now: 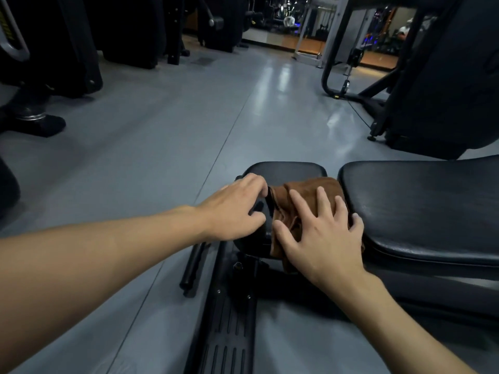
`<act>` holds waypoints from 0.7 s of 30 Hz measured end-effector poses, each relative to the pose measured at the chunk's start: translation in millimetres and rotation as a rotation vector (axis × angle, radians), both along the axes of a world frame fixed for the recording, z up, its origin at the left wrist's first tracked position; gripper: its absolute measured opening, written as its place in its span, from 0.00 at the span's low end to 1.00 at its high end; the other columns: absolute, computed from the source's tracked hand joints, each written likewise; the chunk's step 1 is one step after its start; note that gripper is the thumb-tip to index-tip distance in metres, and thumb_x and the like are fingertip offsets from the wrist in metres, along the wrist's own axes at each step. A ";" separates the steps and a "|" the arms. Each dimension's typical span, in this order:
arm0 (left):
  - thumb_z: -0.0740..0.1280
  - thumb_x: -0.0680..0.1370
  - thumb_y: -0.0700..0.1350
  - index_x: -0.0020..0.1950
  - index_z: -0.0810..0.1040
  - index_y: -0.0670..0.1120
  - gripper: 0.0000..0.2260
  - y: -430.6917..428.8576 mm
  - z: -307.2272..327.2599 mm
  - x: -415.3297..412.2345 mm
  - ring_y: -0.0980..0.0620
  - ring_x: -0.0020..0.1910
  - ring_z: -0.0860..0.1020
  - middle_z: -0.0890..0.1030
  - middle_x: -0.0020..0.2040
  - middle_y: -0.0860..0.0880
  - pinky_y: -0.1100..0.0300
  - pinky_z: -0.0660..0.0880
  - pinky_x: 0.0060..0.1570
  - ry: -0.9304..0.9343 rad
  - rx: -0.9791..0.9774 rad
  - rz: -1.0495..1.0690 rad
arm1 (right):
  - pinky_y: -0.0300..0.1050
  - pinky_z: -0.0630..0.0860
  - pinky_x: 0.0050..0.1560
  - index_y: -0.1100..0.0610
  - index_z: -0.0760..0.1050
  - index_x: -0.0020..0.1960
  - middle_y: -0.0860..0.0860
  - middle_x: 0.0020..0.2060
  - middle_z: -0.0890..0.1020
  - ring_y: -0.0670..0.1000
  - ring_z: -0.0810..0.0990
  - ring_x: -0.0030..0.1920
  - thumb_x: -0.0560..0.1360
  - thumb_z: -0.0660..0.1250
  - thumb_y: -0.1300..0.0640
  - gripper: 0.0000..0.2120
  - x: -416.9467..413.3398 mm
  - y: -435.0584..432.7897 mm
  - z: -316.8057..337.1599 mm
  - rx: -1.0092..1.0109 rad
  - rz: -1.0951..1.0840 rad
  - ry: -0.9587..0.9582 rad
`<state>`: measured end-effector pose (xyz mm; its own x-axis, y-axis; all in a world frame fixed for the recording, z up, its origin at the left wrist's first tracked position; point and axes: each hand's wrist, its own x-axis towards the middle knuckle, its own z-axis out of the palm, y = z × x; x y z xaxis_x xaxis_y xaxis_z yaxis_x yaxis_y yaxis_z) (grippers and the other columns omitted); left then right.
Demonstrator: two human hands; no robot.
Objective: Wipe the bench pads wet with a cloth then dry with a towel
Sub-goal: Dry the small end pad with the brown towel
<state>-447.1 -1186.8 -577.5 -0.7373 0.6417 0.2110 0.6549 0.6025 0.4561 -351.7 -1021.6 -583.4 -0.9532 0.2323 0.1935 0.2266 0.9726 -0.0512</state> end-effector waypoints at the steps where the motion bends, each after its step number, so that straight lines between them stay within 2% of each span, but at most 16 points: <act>1: 0.63 0.74 0.42 0.55 0.65 0.48 0.11 3.7 -0.2 -2.5 0.51 0.44 0.68 0.69 0.51 0.53 0.56 0.61 0.44 0.011 -0.002 0.026 | 0.65 0.55 0.72 0.37 0.53 0.78 0.55 0.81 0.53 0.64 0.52 0.78 0.74 0.46 0.29 0.34 -1.3 -0.9 -0.9 0.009 0.003 -0.026; 3: 0.62 0.74 0.42 0.51 0.64 0.47 0.09 7.4 -6.0 -7.7 0.49 0.42 0.67 0.69 0.48 0.51 0.56 0.59 0.42 0.029 -0.035 0.062 | 0.63 0.60 0.71 0.40 0.56 0.78 0.57 0.80 0.54 0.66 0.54 0.76 0.75 0.48 0.30 0.34 -5.8 -2.2 -0.8 0.016 -0.009 -0.047; 5: 0.63 0.75 0.44 0.49 0.63 0.47 0.08 7.4 -14.6 -11.2 0.48 0.45 0.68 0.70 0.48 0.50 0.56 0.59 0.44 0.060 -0.068 0.068 | 0.62 0.62 0.69 0.43 0.60 0.77 0.59 0.80 0.54 0.68 0.54 0.76 0.77 0.52 0.33 0.31 -13.2 -0.1 0.6 -0.007 -0.030 -0.058; 8: 0.63 0.77 0.47 0.49 0.64 0.48 0.08 0.9 -21.7 -16.5 0.48 0.52 0.70 0.72 0.53 0.50 0.55 0.65 0.49 0.049 -0.062 0.046 | 0.61 0.64 0.68 0.47 0.61 0.75 0.62 0.79 0.53 0.70 0.57 0.74 0.77 0.56 0.37 0.29 -44.9 16.2 7.3 -0.124 -0.056 -0.108; 11: 0.62 0.79 0.48 0.52 0.65 0.47 0.08 -2.9 -20.5 -19.0 0.48 0.59 0.71 0.73 0.60 0.49 0.50 0.70 0.57 -0.009 -0.085 0.030 | 0.61 0.68 0.63 0.49 0.61 0.74 0.65 0.74 0.58 0.73 0.67 0.66 0.77 0.57 0.38 0.29 -85.1 34.5 14.5 -0.218 -0.077 -0.124; 13: 0.62 0.79 0.49 0.52 0.65 0.47 0.08 -3.3 -18.7 -18.2 0.47 0.60 0.72 0.72 0.62 0.48 0.48 0.71 0.59 -0.027 -0.108 0.029 | 0.60 0.69 0.61 0.49 0.60 0.74 0.65 0.72 0.60 0.72 0.68 0.64 0.76 0.57 0.38 0.30 -97.3 38.0 14.9 -0.226 -0.077 -0.123; 21: 0.63 0.78 0.47 0.52 0.66 0.49 0.07 -0.5 -13.9 -16.9 0.48 0.54 0.71 0.72 0.56 0.50 0.52 0.70 0.54 -0.050 -0.106 0.032 | 0.59 0.65 0.68 0.45 0.54 0.79 0.62 0.80 0.47 0.70 0.60 0.72 0.79 0.56 0.40 0.31 -41.3 24.2 10.6 -0.207 -0.015 -0.106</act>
<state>-464.0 -1187.3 -591.4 -0.7660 0.6341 0.1056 0.6122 0.6694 0.4208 -393.0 -997.4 -572.8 -0.9619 0.2706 0.0393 0.2554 0.9404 -0.2246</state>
